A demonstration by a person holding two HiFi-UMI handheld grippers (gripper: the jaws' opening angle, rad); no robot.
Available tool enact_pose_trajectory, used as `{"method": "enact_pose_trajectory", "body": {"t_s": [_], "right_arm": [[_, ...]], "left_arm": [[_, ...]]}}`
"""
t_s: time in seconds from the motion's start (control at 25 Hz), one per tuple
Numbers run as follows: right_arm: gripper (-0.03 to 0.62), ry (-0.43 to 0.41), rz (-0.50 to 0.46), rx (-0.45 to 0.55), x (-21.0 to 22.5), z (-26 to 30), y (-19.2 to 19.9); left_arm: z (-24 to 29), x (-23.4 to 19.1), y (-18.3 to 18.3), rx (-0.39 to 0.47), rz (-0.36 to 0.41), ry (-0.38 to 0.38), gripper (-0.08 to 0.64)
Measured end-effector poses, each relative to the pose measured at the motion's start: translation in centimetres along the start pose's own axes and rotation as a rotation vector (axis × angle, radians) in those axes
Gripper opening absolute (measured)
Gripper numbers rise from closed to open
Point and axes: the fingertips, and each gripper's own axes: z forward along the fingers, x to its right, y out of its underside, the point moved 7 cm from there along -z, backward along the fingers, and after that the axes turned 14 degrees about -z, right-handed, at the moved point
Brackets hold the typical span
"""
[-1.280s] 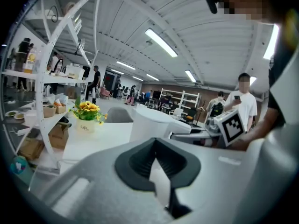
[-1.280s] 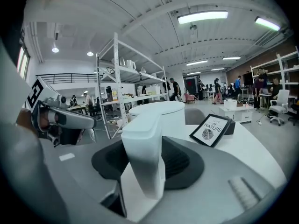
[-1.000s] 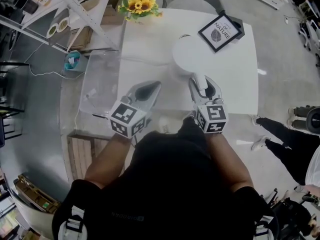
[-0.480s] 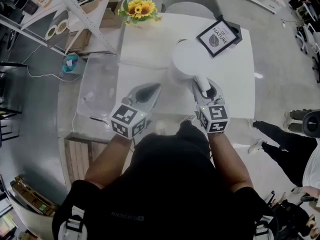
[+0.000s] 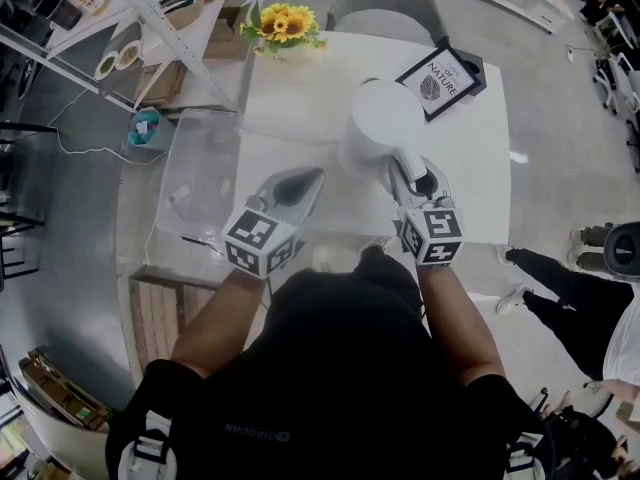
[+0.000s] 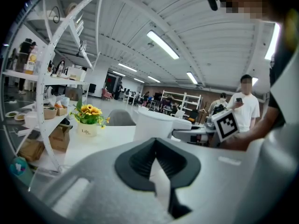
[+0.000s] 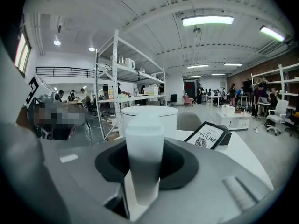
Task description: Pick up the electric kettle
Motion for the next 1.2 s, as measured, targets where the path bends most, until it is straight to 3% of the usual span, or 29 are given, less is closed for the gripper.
{"method": "enact_pose_trajectory", "body": {"t_s": [0.32, 0.56, 1.2], "right_arm": [[0.132, 0.010, -0.056, 0.029, 0.6, -0.4, -1.6], [0.132, 0.042, -0.039, 0.047, 1.5, -1.7, -1.9], [0.132, 0.207, 0.010, 0.037, 4.1, -8.3, -0.4]], "left_arm": [[-0.3, 0.1, -0.1, 0.014, -0.001, -0.012, 0.003], [-0.3, 0.4, 0.0, 0.016, -0.001, -0.004, 0.003], [0.5, 3.0, 1.3, -0.027, 0.034, 0.092, 0.003]]}}
